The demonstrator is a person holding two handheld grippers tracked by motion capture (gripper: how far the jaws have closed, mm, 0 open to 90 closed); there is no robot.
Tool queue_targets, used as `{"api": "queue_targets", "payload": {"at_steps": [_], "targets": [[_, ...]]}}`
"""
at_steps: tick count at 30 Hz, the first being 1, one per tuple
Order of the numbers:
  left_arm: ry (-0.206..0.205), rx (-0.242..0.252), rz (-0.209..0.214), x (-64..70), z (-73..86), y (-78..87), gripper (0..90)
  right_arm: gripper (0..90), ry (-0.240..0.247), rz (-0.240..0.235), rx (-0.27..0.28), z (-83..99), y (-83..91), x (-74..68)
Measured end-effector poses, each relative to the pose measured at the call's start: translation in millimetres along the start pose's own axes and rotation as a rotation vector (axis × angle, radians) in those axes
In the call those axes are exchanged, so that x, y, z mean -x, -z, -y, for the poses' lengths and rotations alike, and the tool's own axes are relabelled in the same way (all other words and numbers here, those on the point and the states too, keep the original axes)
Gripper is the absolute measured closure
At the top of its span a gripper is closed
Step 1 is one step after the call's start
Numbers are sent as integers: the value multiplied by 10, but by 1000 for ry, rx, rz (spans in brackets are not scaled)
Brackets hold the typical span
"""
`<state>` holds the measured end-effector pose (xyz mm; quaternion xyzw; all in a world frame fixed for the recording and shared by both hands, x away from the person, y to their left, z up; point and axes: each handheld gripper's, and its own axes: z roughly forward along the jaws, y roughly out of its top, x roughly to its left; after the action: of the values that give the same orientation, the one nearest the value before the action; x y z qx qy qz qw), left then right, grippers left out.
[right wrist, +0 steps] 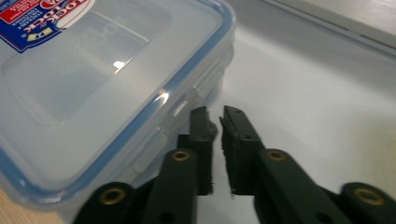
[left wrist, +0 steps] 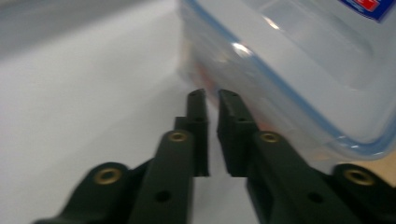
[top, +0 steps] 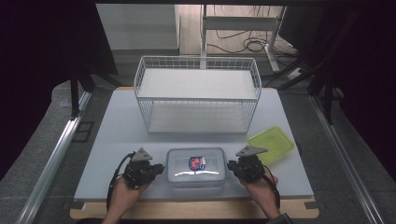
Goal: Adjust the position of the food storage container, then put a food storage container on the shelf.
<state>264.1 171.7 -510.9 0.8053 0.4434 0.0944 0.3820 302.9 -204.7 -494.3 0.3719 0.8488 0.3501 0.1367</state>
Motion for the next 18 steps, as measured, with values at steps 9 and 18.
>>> {"api": "queue_targets", "payload": {"at_steps": [9,18], "targets": [[36,38,-2,-129,83,71,379,556,8,12,31,40,134,52],[13,82,29,-156,188,116,153,326,1,6,68,59,205,118]]}}
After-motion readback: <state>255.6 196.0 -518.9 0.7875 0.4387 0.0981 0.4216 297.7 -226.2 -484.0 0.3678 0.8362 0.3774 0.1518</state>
